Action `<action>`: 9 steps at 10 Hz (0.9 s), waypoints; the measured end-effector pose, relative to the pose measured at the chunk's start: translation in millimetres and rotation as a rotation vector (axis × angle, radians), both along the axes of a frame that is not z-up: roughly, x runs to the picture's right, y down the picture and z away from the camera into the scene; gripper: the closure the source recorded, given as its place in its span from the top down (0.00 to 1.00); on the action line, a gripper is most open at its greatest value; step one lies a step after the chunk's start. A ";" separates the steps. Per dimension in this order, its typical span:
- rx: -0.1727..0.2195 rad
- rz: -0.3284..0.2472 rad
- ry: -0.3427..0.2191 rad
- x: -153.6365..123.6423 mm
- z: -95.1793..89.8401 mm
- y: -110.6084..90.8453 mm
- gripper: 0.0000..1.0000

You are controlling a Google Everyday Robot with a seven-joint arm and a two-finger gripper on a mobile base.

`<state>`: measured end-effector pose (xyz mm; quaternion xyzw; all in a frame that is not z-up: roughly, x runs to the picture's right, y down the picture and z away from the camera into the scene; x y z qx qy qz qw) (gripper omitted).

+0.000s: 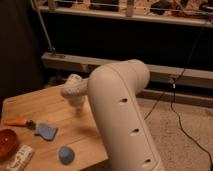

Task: Push the eraser across the table

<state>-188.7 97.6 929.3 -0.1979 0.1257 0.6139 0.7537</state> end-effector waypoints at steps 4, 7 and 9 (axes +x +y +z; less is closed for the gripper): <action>0.047 -0.054 -0.016 -25.9 33.9 -26.9 0.00; 0.230 -0.132 0.020 -64.9 61.2 -107.4 0.00; 0.482 -0.194 0.056 -116.3 23.0 -214.4 0.00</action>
